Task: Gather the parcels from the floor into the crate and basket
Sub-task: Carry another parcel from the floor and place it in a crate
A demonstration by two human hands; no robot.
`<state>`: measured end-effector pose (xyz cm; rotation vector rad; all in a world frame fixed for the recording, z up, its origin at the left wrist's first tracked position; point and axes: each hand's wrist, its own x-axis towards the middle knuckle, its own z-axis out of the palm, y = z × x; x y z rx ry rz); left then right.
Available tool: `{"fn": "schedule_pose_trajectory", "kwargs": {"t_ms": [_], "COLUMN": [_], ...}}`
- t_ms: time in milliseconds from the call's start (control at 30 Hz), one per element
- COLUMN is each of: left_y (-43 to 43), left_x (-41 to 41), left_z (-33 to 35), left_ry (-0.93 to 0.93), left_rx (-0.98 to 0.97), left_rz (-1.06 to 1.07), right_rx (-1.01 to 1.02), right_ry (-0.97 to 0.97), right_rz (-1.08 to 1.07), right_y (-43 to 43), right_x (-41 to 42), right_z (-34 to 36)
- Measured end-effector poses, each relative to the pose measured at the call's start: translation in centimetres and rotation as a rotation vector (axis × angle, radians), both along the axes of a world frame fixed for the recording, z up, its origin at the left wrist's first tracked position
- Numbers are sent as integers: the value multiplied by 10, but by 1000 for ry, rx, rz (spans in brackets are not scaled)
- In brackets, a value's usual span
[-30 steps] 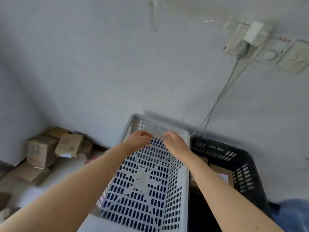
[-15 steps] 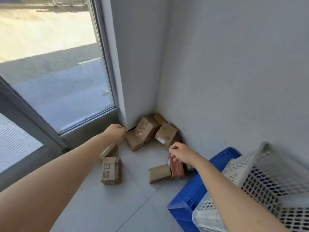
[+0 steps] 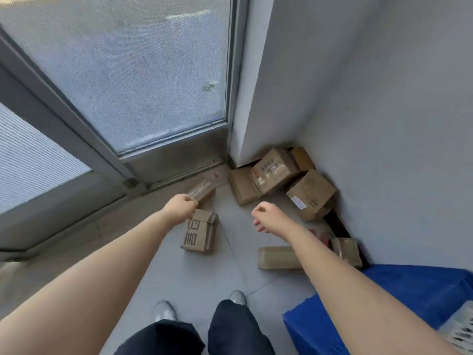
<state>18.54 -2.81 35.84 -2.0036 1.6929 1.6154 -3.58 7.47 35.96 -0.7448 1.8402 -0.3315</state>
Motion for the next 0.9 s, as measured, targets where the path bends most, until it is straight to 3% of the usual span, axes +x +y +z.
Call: {"fn": "schedule_pose_trajectory", "kwargs": {"t_ms": [367,467,600,667,833,900], "left_y": [-135,-177,-216,-230,-222,-214], "left_x": [26,23,26,30,9,-2], "left_z": [-389,-461,-527,-552,-591,-598], "left_ry": [-193,-203,-173,-142,254,213], "left_rx": [-70,-220,-338,-380,-283,-172], "left_rz": [40,134,104,108,101,81], "right_rx": [-38,-109,-143,-164,-146,-208], "right_ry": [41,98,95,10,-394,-506], "right_rz": [164,206,291,206,-296,-455], "right_y": [-120,-158,-205,-221,-219,-216], "right_x": [29,32,44,51,63,54], "right_z": [-409,-474,-532,-554,-588,-605]}}
